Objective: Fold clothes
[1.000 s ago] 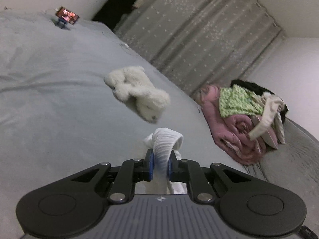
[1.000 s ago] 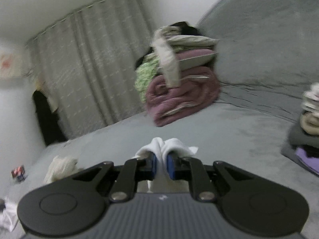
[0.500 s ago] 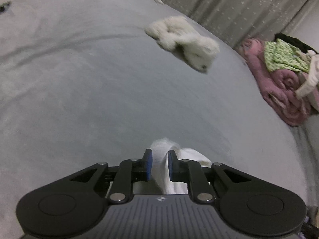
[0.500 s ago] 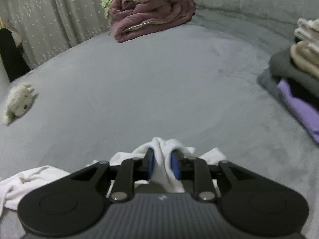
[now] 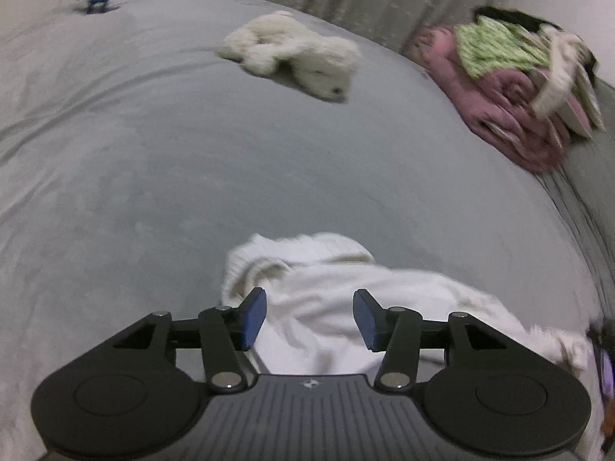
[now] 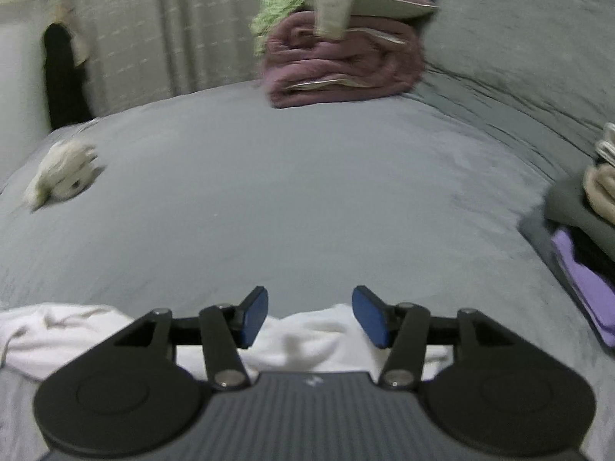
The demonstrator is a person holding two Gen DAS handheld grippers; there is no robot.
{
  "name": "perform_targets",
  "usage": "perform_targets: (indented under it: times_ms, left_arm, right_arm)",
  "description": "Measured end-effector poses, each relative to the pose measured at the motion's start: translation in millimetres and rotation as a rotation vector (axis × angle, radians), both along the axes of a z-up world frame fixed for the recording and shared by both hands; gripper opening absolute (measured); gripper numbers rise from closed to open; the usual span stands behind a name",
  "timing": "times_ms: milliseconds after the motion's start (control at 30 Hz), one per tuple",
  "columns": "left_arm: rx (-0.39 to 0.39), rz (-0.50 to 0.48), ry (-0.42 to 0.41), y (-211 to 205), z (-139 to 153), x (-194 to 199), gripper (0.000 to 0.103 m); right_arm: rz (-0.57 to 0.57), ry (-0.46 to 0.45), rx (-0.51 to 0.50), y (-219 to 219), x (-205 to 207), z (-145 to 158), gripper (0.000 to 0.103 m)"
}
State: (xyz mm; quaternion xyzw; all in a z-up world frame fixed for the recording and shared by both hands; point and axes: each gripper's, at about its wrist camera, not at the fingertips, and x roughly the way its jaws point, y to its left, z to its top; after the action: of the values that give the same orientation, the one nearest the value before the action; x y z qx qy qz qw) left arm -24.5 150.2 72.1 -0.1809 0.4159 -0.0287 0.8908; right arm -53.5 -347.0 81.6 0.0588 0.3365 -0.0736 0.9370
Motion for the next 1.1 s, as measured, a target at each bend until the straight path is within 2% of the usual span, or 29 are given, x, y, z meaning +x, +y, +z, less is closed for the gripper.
perform_targets:
  times_ms: [133, 233, 367, 567, 600, 667, 733, 800, 1000, 1033, 1100]
  left_arm:
    - [0.098, -0.082, 0.011, -16, -2, -7, 0.053]
    - [0.139, -0.118, 0.035, -19, -7, -13, 0.054]
    - [0.16, -0.146, 0.062, -21, -13, -21, 0.06]
    - [0.148, -0.157, 0.115, -24, -28, -19, 0.059]
    - [0.144, -0.154, 0.122, -25, -30, -17, 0.056]
    - [0.15, -0.14, 0.136, -25, -34, -14, 0.032]
    - [0.146, -0.119, 0.145, -24, -37, -12, 0.023]
    - [0.118, -0.109, 0.129, -21, -36, -11, 0.007]
    - [0.081, -0.044, 0.067, -13, -23, -12, 0.002]
    - [0.065, -0.031, 0.051, -10, -20, -12, 0.002]
    - [0.031, 0.003, 0.006, -2, -12, -14, 0.002]
  right_arm:
    - [0.028, 0.024, 0.0, 10, 0, -2, 0.051]
    - [0.024, 0.03, -0.006, 9, 2, -3, 0.051]
    - [0.017, 0.041, -0.005, 7, 5, -4, 0.051]
    - [0.033, 0.07, 0.001, 7, 8, -10, 0.05]
    - [0.042, 0.072, 0.001, 8, 8, -10, 0.05]
    - [0.059, 0.075, 0.001, 11, 7, -11, 0.049]
    - [0.081, 0.086, -0.003, 14, 7, -12, 0.049]
    - [0.106, 0.103, -0.014, 18, 7, -15, 0.048]
    - [0.185, 0.149, -0.09, 37, 9, -26, 0.047]
    - [0.195, 0.156, -0.098, 40, 9, -28, 0.044]
    - [0.21, 0.175, -0.12, 46, 12, -32, 0.031]
